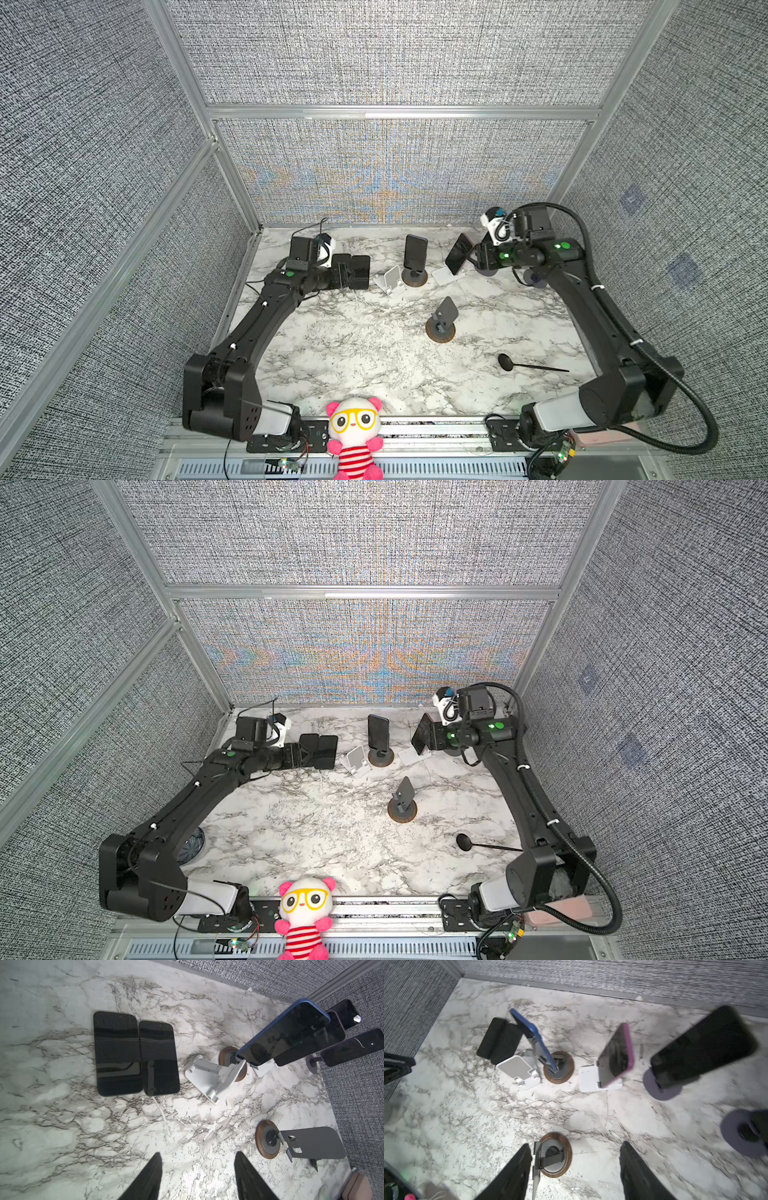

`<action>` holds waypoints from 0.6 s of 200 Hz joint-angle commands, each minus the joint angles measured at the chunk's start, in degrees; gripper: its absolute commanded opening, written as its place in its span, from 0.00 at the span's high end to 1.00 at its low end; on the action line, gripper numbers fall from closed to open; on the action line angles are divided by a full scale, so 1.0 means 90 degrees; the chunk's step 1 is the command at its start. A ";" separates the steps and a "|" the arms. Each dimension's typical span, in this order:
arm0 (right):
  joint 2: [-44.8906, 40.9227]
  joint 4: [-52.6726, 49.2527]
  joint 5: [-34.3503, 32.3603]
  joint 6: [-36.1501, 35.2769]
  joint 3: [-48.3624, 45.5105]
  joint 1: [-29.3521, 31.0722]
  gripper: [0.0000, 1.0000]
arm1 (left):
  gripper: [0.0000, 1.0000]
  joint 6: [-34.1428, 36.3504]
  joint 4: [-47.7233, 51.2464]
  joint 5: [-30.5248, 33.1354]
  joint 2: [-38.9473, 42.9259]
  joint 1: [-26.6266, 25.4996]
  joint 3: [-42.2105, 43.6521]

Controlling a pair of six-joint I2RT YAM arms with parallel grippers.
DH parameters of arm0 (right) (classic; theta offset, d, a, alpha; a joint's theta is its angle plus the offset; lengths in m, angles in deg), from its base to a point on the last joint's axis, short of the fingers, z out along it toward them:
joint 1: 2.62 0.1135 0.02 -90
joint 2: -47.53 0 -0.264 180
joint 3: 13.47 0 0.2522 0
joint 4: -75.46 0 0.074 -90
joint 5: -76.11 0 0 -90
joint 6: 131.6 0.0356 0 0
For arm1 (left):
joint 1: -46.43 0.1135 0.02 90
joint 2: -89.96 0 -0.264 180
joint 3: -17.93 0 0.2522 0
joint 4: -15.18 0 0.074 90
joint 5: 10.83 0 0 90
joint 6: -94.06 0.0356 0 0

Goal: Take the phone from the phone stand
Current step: 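Reach right gripper to the blue-edged phone on the round stand and grasp it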

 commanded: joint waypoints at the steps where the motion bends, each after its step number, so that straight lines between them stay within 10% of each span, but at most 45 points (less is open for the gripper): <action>1: 0.0336 0.0569 0.0743 -0.0690 0.0116 0.0238 0.37 | 0.44 -0.0365 -0.1407 -0.0313 0.0303 -0.0119 0.0614; 120: 0.2527 0.2777 0.2102 -0.0840 0.0724 0.0297 0.42 | 0.41 -0.0591 -0.3557 -0.1565 0.0518 -0.0178 0.1702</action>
